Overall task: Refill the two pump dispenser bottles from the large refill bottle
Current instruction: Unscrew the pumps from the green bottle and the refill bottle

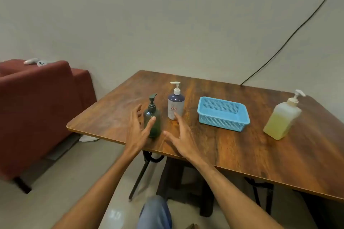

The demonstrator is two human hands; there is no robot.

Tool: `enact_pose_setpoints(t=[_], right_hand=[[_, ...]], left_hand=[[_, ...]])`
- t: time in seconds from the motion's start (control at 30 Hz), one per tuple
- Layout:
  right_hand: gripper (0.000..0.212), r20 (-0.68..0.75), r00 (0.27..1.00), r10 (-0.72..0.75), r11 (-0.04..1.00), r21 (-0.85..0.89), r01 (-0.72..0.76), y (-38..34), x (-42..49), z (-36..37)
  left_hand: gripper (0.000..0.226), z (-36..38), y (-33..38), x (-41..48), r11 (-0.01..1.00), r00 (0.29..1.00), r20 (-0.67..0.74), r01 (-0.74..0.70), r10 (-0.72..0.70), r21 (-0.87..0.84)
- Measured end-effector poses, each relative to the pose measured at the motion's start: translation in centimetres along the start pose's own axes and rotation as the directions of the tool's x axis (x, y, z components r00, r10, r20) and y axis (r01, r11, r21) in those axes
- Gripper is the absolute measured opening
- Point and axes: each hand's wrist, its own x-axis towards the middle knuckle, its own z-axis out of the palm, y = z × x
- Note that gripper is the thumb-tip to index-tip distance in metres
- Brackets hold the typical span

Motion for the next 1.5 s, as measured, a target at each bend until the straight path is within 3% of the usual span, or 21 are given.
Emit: enact_pose_setpoints(t=[0.13, 0.3, 0.43, 0.6, 0.97, 1.3, 1.5], right_hand=[[0.087, 0.087, 0.996, -0.003, 1.0, 0.014, 0.002, -0.5, 2.1, 1.8], [0.073, 0.131, 0.99, -0.047, 0.992, 0.124, 0.031, -0.3, 3.7, 3.3], [0.061, 0.091, 0.994, -0.052, 0.985, 0.168, 0.037, -0.1, 3.7, 2.7], [0.065, 0.006, 0.999, -0.051, 0.983, 0.176, 0.049, 0.4, 2.5, -0.4], [0.064, -0.194, 0.981, 0.033, 0.982, 0.189, 0.004, 5.6, -3.0, -9.8], [0.068, -0.22, 0.975, 0.026, 0.985, 0.174, 0.013, 8.4, -3.2, -11.0], [0.078, -0.213, 0.976, 0.037, 0.982, 0.186, 0.003, 9.2, -3.3, -11.0]], left_hand=[[0.087, -0.1, -0.4, 0.8, 0.998, 0.991, 0.132, 0.017, -0.01, -0.052], [0.068, 0.4, -0.4, 1.0, 0.994, 0.989, 0.128, -0.06, 0.072, -0.093], [0.067, 1.4, 0.2, 0.8, 0.993, 0.988, 0.129, -0.067, 0.08, -0.098], [0.058, 3.8, 2.2, 0.1, 0.985, 0.98, 0.149, -0.11, 0.13, -0.133], [0.051, 13.0, 6.4, -3.5, 0.972, 0.908, 0.372, -0.128, 0.195, -0.197], [0.05, 15.3, 7.0, -4.2, 0.975, 0.871, 0.461, -0.083, 0.172, -0.207], [0.044, 16.2, 9.1, -2.9, 0.96, 0.89, 0.415, -0.08, 0.19, -0.268]])
